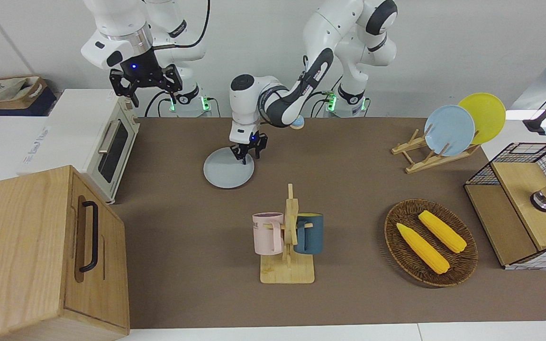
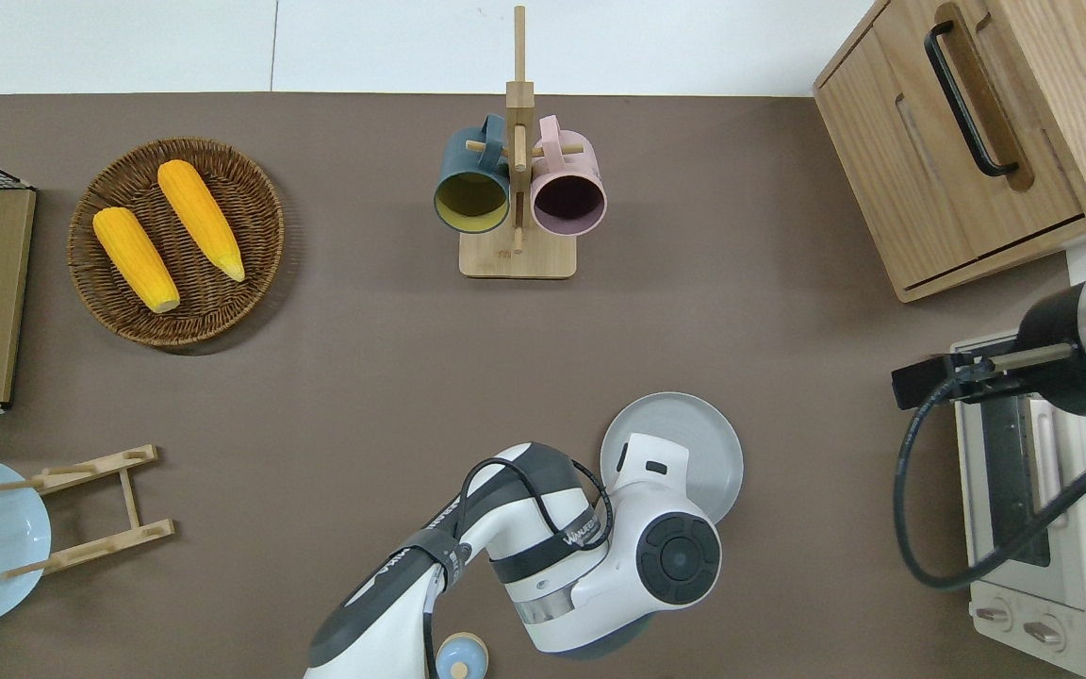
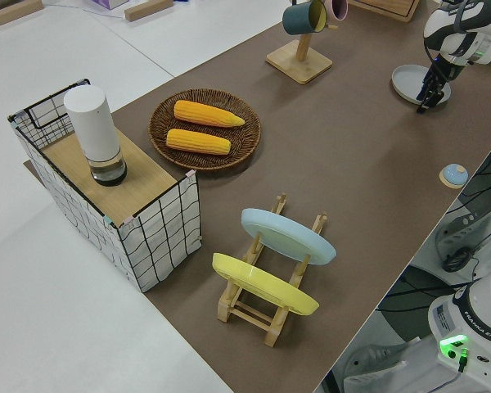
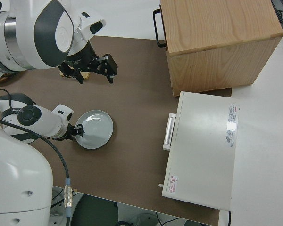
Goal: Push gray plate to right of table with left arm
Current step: 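Continue pushing the gray plate farther toward the toaster oven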
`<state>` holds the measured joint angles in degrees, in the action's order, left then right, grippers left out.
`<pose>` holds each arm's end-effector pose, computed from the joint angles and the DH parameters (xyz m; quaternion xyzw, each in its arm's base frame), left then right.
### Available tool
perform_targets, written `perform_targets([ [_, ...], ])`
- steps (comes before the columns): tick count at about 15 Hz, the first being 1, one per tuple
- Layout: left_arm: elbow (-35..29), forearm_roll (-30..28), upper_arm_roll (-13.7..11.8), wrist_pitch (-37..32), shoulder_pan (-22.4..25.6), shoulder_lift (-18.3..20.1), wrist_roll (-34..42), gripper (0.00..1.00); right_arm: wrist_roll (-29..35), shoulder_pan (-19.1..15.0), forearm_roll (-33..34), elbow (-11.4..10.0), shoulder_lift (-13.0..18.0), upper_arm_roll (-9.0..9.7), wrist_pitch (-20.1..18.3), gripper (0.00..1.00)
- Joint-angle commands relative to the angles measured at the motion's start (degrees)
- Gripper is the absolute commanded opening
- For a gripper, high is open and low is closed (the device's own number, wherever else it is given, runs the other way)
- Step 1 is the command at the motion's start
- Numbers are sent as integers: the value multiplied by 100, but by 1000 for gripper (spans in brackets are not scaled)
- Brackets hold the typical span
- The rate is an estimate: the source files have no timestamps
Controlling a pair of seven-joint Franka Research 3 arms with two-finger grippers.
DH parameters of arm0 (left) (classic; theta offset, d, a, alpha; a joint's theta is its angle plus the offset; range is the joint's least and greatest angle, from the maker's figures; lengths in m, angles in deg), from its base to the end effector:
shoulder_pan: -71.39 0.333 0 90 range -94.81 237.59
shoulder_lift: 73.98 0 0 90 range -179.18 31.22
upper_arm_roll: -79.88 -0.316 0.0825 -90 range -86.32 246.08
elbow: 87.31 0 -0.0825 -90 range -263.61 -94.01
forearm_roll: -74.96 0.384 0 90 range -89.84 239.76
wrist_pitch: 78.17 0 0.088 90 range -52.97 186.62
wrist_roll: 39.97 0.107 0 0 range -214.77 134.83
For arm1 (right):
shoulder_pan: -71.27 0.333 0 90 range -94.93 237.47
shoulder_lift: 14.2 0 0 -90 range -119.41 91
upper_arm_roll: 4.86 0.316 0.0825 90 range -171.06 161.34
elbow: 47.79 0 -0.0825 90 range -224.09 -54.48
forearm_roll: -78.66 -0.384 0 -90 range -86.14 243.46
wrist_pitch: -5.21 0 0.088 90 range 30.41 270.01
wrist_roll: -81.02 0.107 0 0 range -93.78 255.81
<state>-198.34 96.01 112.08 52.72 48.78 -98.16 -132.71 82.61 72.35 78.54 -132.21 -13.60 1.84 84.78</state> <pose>0.3764 -0.4898 0.2962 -0.9732 -0.2279 -0.0286 0.0035 0.5269 0.0727 0.6599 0.9978 0.0541 -0.0370 0.0026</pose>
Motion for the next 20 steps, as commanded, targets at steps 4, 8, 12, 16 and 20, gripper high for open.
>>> perform_targets([
  [4, 249, 127, -73, -380, -77, -44, -16, 987, -1, -117, -59, 22, 36, 85, -72, 983],
  [8, 415, 66, -100, -818, 28, 79, 255, 985, 8, -117, -59, 22, 36, 85, -72, 983],
  [12, 723, 4, -38, -1503, 282, 167, 642, 983, 8, -117, -59, 22, 36, 85, -72, 983],
  [16, 943, -452, -99, -2154, 468, 623, 1642, 985, -1, -117, -59, 22, 36, 85, -72, 983],
  [20, 1320, -952, -47, -2891, 1082, 975, 2731, 985, 8, -117, -59, 22, 36, 85, -72, 983],
])
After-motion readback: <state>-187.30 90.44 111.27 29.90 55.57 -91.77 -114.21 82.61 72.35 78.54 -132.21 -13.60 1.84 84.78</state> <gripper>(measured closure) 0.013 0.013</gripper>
